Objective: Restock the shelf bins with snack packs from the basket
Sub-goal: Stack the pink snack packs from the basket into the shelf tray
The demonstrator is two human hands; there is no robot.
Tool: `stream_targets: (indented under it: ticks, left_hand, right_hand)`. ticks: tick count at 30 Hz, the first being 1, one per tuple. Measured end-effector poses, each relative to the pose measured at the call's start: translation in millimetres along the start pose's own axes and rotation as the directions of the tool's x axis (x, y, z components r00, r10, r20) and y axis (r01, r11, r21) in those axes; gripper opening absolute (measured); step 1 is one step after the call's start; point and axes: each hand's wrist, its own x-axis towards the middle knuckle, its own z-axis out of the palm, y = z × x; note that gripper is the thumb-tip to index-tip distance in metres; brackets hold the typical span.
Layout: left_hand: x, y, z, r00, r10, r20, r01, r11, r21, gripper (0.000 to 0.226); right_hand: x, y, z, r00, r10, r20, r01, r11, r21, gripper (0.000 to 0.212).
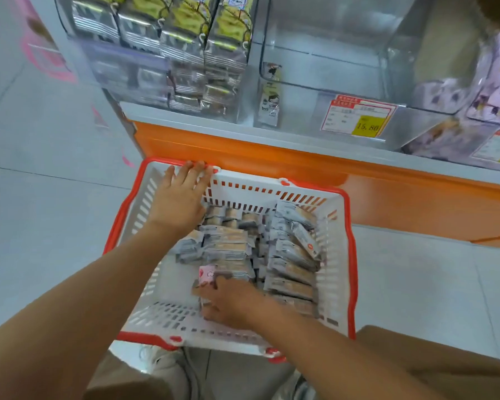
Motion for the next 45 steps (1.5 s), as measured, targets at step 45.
stream_targets:
  ticks: [45]
  left_hand:
    - [67.5,208.5,-215.5,0.756,0.493,-0.43,-0.491,0.862,0.125,0.071]
  right_hand:
    - [-295.3,176.6,-252.5,0.091,0.314,-0.945,-0.135,0.944,0.301,0.031]
